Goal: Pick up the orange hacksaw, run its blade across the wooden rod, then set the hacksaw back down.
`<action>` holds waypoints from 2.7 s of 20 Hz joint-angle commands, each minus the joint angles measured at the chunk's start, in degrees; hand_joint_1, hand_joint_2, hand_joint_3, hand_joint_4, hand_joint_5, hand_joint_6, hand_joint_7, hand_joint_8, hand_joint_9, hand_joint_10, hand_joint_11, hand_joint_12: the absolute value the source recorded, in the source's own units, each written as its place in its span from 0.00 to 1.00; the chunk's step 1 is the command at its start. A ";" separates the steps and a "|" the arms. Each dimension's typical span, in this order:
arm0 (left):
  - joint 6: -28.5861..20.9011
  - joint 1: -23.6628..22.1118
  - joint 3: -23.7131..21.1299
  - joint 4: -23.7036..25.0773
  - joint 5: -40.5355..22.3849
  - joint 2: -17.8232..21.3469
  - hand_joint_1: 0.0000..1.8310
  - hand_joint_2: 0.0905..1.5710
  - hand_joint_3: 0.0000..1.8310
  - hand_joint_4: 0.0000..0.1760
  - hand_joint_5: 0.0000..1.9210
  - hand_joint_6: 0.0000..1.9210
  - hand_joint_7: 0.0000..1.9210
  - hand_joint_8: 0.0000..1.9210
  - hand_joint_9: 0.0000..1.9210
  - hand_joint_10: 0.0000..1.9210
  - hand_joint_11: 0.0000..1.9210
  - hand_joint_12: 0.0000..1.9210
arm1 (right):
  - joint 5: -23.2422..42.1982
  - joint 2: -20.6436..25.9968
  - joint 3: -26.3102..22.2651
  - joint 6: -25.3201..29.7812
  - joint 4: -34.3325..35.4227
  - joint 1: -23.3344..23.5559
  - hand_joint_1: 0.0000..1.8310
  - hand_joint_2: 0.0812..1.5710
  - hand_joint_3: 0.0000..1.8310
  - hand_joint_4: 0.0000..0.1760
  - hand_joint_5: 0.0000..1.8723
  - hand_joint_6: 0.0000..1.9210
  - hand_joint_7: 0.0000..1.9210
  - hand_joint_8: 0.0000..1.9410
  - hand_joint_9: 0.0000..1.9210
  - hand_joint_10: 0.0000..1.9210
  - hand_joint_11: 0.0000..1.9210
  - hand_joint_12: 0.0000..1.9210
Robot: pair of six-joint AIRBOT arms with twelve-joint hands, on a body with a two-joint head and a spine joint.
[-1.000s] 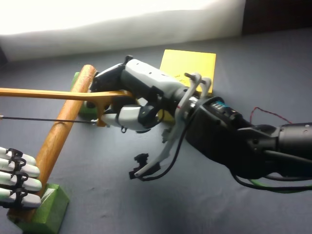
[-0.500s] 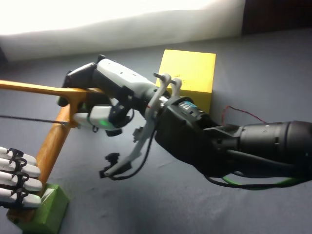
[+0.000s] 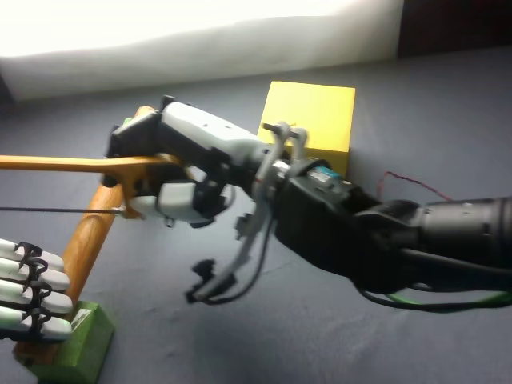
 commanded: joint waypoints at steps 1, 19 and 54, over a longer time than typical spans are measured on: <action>-0.14 0.01 -0.22 -1.40 -0.88 0.01 0.00 0.81 0.00 0.00 0.04 0.00 0.04 0.00 0.03 0.00 0.01 0.01 | 5.57 0.73 -1.06 0.19 -1.66 0.24 0.75 0.72 0.00 0.00 0.43 0.50 0.44 0.63 0.48 0.70 0.50 0.67; -0.14 -0.08 -0.28 -1.50 -0.86 0.11 0.00 0.80 0.00 0.00 0.04 0.00 0.04 0.00 0.03 0.00 0.00 0.08 | 8.27 17.50 -14.02 -2.52 -4.65 -6.50 0.75 0.72 0.00 0.00 0.43 0.51 0.45 0.62 0.48 0.70 0.51 0.64; -0.14 -0.11 0.19 -1.99 -0.42 -0.17 0.00 0.81 0.00 0.00 0.08 0.00 0.06 0.00 0.05 0.00 0.00 0.12 | 32.42 32.60 -30.18 0.03 -11.03 -31.16 0.75 0.70 0.00 0.00 0.47 0.44 0.48 0.60 0.52 0.67 0.51 0.65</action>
